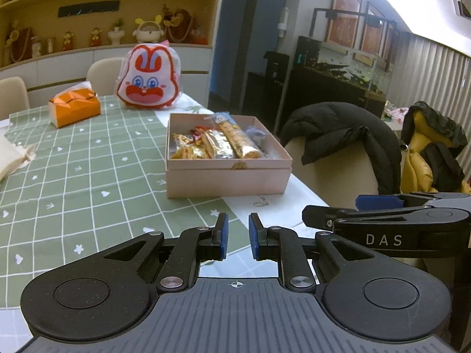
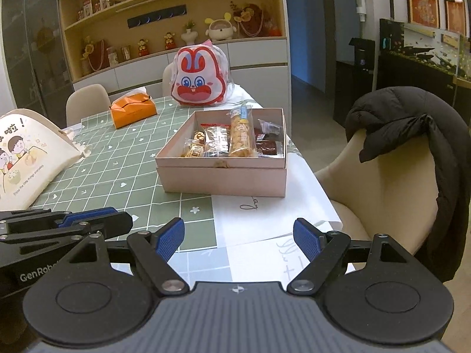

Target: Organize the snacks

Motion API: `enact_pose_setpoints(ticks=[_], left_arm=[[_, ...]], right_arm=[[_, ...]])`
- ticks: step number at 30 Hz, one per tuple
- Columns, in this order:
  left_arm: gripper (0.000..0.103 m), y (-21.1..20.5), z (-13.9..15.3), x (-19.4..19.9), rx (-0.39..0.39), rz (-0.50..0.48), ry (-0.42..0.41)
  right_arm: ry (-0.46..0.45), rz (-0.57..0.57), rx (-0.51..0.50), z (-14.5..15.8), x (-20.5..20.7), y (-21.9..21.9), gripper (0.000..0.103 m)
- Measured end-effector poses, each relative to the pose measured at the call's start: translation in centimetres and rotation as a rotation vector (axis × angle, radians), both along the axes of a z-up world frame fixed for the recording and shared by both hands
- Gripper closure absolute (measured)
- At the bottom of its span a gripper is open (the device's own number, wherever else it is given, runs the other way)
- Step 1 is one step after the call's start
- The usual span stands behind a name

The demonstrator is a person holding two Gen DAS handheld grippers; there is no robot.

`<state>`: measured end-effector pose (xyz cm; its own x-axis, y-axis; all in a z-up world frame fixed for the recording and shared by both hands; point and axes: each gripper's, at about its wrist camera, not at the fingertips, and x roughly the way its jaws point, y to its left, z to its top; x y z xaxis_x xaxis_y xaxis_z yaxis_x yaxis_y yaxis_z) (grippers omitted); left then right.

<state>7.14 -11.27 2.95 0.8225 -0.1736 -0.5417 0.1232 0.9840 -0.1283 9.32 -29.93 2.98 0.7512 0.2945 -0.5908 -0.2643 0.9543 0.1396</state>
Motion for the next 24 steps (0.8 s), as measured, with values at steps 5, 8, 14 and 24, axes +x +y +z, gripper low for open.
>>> enact_pose_setpoints(ticks=[5, 8, 14, 24], left_arm=[[0.084, 0.12, 0.00, 0.09, 0.000, 0.005, 0.008], [0.084, 0.04, 0.06, 0.11, -0.001, 0.003, 0.009], [0.084, -0.07, 0.02, 0.04, -0.004, -0.006, 0.011], [0.084, 0.12, 0.07, 0.03, -0.016, -0.017, 0.013]], right_arm=[[0.013, 0.005, -0.003, -0.16, 0.09, -0.16, 0.021], [0.017, 0.005, -0.004, -0.20, 0.07, -0.20, 0.021], [0.019, 0.007, -0.005, -0.13, -0.06, -0.13, 0.021], [0.010, 0.001, -0.003, 0.01, -0.22, -0.35, 0.021]])
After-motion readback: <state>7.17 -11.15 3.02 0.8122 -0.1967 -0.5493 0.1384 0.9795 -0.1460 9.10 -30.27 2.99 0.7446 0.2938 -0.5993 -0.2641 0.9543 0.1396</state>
